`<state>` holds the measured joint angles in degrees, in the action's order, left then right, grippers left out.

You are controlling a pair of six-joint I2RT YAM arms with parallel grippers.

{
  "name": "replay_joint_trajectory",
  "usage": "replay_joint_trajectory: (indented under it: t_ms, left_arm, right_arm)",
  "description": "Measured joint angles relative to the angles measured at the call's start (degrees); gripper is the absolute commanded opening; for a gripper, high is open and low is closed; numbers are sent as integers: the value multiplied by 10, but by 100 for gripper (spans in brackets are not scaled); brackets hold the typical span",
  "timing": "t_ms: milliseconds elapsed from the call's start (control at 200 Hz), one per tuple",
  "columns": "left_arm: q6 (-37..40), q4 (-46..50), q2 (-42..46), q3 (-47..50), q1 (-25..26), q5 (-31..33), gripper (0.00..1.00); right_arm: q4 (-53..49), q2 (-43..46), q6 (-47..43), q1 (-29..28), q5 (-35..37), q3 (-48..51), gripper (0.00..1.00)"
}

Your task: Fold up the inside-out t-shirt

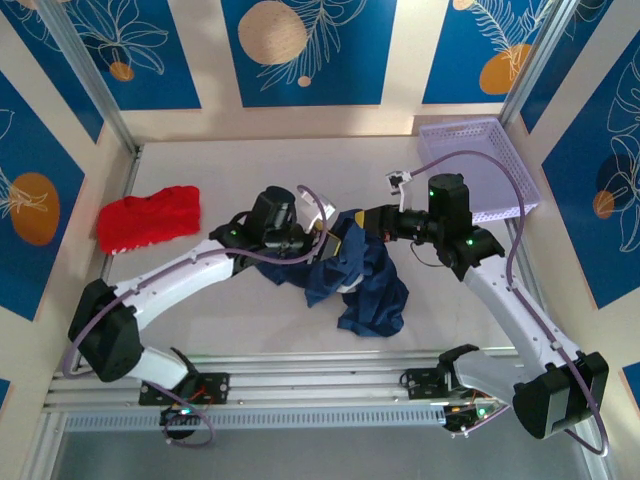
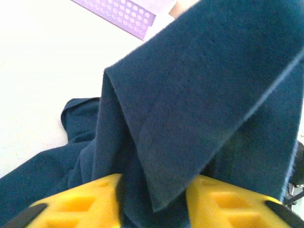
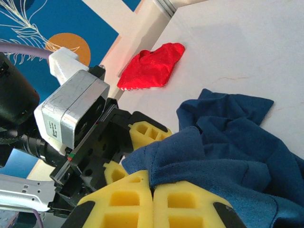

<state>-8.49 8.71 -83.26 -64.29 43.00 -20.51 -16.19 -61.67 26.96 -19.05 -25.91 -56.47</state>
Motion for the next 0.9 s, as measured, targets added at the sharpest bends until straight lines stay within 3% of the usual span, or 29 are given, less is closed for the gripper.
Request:
replay_joint_trajectory:
  t_ms: [255,610,900]
  left_arm:
    - [-1,-4,-5,-13,0,0,0]
    - [-31,28,143,-18,-13,-5,0]
    - [-14,132,117,-41,-16,64,0]
  right_arm:
    - [-9,10,-10,1,12,0,0]
    - [-28,40,-77,-27,76,-23,0]
    - [-31,40,-97,-46,100,-29,0]
